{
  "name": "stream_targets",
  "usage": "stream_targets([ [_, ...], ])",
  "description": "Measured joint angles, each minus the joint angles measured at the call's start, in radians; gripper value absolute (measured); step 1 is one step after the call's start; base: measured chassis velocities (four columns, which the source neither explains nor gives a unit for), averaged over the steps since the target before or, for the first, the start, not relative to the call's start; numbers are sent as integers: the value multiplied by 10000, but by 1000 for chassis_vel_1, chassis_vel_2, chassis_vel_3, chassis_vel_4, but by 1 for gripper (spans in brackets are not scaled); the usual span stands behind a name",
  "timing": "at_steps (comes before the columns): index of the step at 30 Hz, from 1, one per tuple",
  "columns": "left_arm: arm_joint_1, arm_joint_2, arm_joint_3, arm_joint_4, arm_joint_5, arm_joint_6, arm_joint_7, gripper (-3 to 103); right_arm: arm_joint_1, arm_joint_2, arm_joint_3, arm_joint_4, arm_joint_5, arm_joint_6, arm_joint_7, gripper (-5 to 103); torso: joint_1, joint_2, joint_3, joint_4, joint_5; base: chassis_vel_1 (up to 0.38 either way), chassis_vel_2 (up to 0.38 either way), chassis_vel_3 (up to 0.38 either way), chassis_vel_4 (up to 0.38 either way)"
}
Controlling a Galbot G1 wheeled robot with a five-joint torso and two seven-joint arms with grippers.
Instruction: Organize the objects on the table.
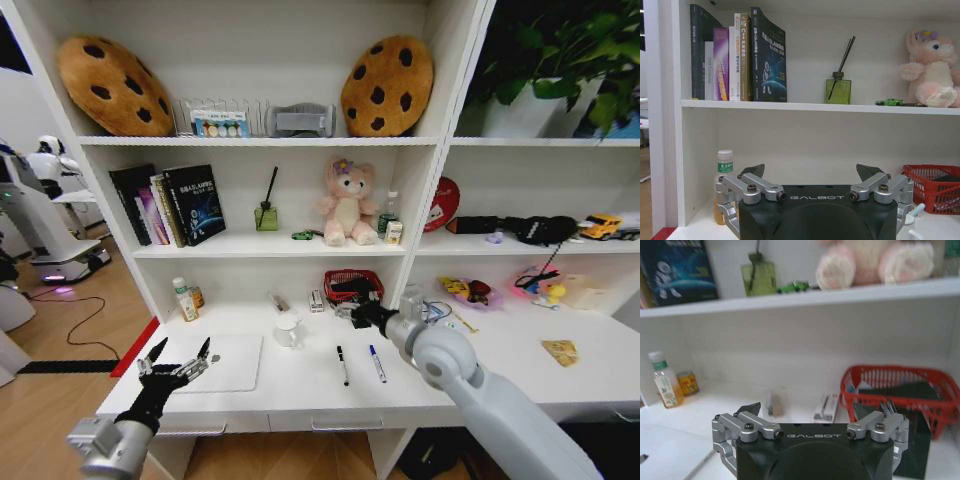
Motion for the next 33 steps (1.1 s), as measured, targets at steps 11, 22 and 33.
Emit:
stream_targets([
  [11, 0, 0, 0, -1, 0, 0, 2, 100, -1187, 1807, -496, -2469, -2009, 526, 782, 100, 0, 0, 2, -2, 3, 0, 0, 0, 0],
  [22, 0, 0, 0, 0, 0, 0, 2, 100, -638, 2861, -828, -3743, -2758, 1060, 436, 100, 2, -1, 2, -2, -3, 0, 0, 0, 0],
  [33, 0, 0, 0, 0, 0, 0, 2, 100, -490, 2627, -1058, -3867, -2526, 706, 799, 93, 2, -2, 1, -2, -1, 0, 0, 0, 0],
])
